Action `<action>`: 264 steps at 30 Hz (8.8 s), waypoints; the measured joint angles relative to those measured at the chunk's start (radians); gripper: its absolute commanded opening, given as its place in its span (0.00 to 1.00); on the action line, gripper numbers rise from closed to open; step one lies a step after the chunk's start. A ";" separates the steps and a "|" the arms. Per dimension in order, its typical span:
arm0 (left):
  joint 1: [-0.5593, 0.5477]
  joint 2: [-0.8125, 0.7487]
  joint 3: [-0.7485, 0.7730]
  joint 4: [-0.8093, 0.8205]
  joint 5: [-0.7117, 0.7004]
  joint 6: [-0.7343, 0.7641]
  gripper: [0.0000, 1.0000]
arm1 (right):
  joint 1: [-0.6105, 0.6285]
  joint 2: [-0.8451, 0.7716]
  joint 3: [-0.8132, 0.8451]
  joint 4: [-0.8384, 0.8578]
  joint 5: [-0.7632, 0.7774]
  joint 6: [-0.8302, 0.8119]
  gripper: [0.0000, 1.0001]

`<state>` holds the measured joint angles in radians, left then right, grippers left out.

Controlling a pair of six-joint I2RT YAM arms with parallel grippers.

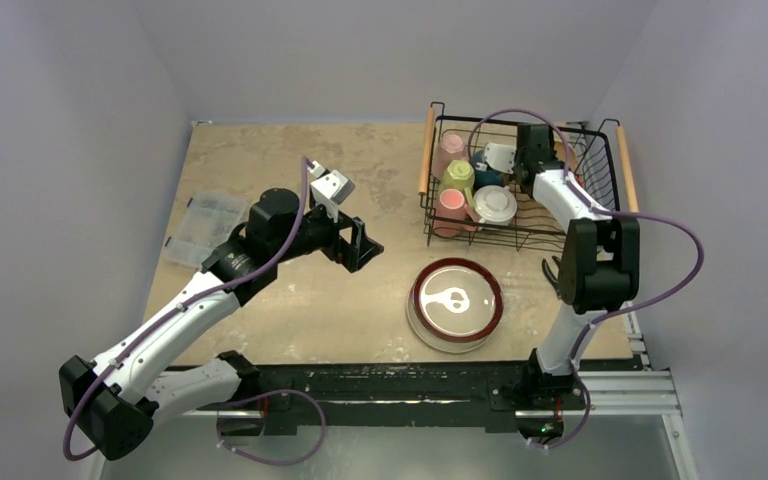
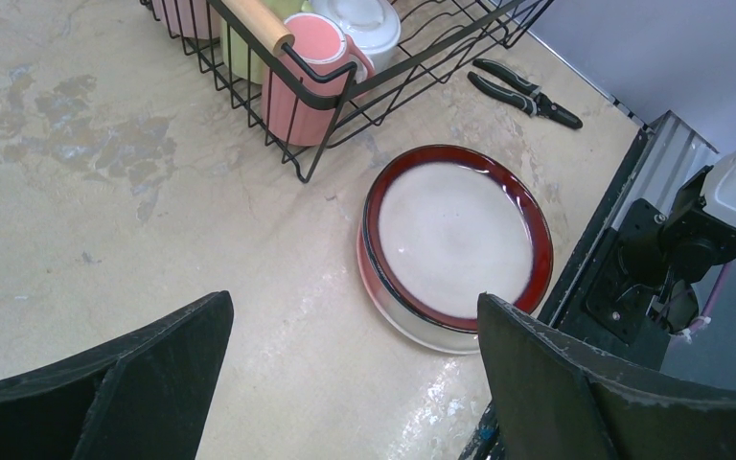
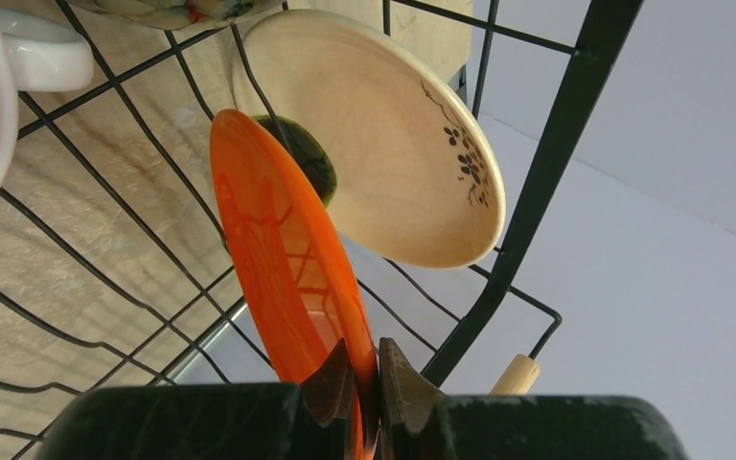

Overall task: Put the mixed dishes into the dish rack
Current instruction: Insert the plate into the dish rack, then pick up the plate from the corner of the board.

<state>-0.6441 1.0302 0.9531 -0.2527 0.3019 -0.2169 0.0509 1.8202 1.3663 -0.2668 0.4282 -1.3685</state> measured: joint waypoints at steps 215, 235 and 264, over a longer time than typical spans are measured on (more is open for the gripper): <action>-0.214 0.687 -0.034 0.321 -0.315 -0.572 0.01 | -0.032 -0.982 -1.135 0.124 -0.930 2.063 0.05; -0.239 0.692 -0.039 0.290 -0.207 -0.536 0.58 | -0.011 -1.273 -1.069 -0.184 -0.893 2.118 0.00; -0.170 0.414 -0.167 0.224 -0.038 -0.482 0.41 | 0.018 -1.232 -0.959 -0.171 -1.032 2.132 0.00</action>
<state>-0.8143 1.4445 0.7864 -0.0284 0.2638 -0.6987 0.0692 0.5884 0.4068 -0.4377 -0.6033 0.7635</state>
